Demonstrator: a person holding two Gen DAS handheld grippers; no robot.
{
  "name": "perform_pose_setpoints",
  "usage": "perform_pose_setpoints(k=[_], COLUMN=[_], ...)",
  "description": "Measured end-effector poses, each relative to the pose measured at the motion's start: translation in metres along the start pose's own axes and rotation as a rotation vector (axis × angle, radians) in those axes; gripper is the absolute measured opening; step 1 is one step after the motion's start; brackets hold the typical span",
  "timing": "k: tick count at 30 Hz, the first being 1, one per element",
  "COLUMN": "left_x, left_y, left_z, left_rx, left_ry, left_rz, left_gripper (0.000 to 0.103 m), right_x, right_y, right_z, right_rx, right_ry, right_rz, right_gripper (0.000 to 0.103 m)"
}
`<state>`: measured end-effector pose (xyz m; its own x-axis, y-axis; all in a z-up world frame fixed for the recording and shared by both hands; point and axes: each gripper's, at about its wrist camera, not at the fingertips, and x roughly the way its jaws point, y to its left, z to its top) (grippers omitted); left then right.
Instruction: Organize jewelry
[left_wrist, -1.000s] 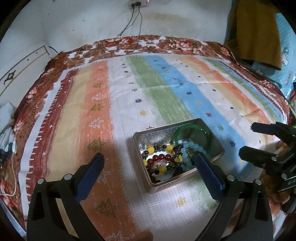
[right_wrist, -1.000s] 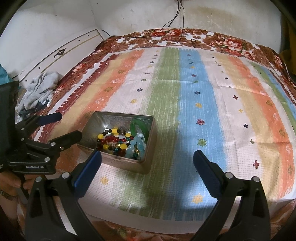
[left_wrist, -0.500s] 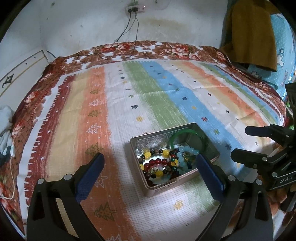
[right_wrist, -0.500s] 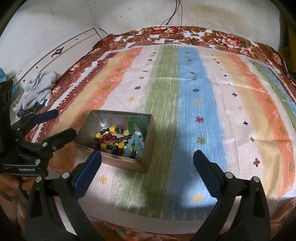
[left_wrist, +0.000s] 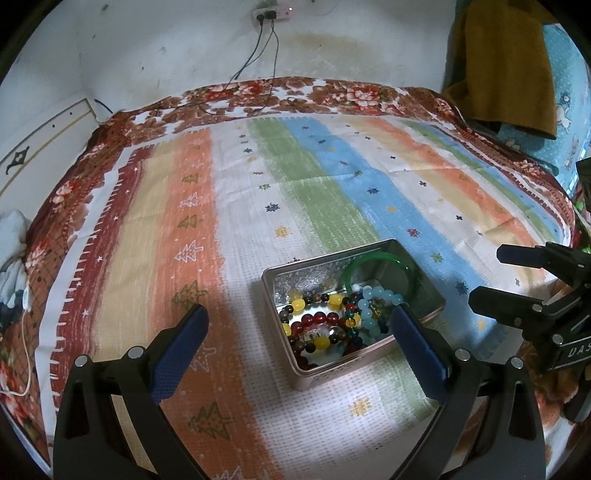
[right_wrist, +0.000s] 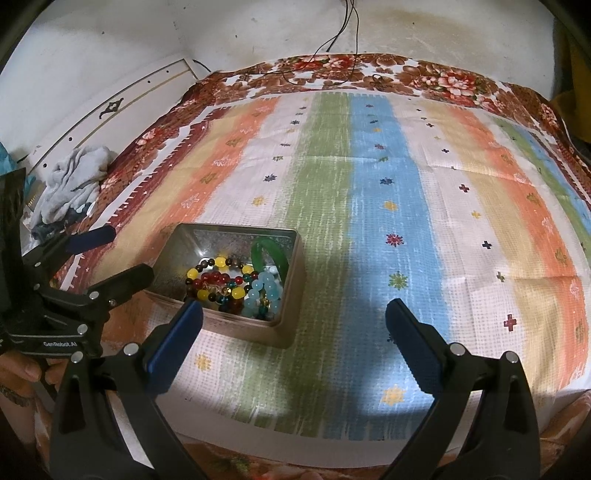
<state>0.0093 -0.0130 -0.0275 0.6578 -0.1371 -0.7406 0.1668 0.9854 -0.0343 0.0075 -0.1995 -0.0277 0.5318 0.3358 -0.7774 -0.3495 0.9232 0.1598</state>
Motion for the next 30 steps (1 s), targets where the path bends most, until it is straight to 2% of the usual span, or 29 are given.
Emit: perform_pose_setpoints(k=[24, 30], left_x=[0.0004, 0.0031], left_y=[0.0010, 0.0016], left_z=[-0.0007, -0.0026], left_rx=[0.001, -0.003], left_ry=[0.003, 0.026], left_rz=[-0.002, 0.001], left_gripper=[0.097, 0.097], right_x=[0.0010, 0.0009], right_y=[0.0026, 0.0031], right_z=[-0.0003, -0.0003], right_rx=[-0.009, -0.010], right_ry=[0.003, 0.003], right_rz=[-0.007, -0.008], right_gripper=[0.098, 0.098])
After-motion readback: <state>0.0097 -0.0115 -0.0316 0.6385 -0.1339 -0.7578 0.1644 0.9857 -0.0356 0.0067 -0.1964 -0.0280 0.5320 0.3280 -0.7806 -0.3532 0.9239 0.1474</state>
